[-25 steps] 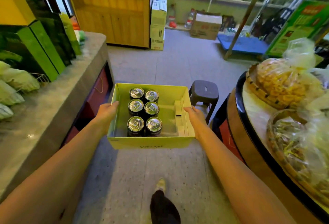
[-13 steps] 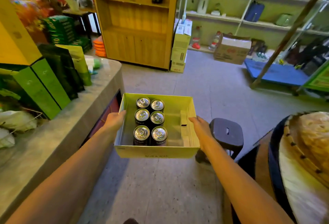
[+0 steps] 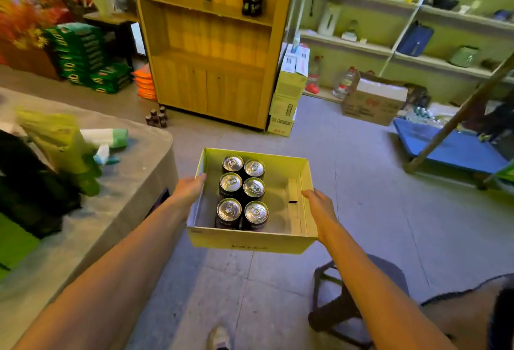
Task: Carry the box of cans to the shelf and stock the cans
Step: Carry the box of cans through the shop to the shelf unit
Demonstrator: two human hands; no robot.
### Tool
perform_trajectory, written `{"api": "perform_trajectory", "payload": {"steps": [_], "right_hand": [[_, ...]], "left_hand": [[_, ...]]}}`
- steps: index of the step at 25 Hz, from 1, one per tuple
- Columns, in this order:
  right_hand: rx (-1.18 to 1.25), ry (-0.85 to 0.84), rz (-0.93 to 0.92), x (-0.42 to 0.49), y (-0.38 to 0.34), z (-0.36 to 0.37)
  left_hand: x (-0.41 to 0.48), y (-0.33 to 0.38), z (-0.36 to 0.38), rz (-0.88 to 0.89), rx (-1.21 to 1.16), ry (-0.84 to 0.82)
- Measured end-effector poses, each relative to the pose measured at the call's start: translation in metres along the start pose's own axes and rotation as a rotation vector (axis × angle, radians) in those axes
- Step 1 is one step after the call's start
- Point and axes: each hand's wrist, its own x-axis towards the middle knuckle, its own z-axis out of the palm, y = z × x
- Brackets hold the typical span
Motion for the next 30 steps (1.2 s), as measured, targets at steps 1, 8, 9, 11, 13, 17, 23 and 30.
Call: {"api": "perform_trajectory", "payload": {"steps": [1,8,9,11,13,17,23,30], "right_hand": [[0.003,0.004,0.005,0.028,-0.015,0.008],[-0.003,-0.019,-0.009,0.205,-0.113,0.07],[-0.006,-0.038,-0.013,0.232,-0.124,0.08],[-0.026,-0.072,-0.013,0.288,-0.144,0.099],[-0.032,-0.111,-0.029,0.344,-0.167,0.121],[-0.08,-0.209,-0.051,0.462,-0.227,0.165],[-0.213,-0.357,-0.142,0.6,-0.318,0.238],[-0.239,-0.497,-0.173,0.726,-0.374,0.379]], "left_hand": [[0.028,0.016,0.003,-0.005,-0.01,0.008],[0.194,0.121,0.019,-0.026,-0.093,0.073],[0.218,0.132,0.021,-0.043,-0.111,0.089],[0.265,0.155,0.026,-0.055,-0.117,0.107],[0.31,0.178,0.033,-0.073,-0.12,0.13],[0.404,0.227,0.044,-0.119,-0.166,0.206],[0.504,0.299,0.037,-0.172,-0.321,0.316],[0.629,0.34,-0.009,-0.134,-0.421,0.48]]}}
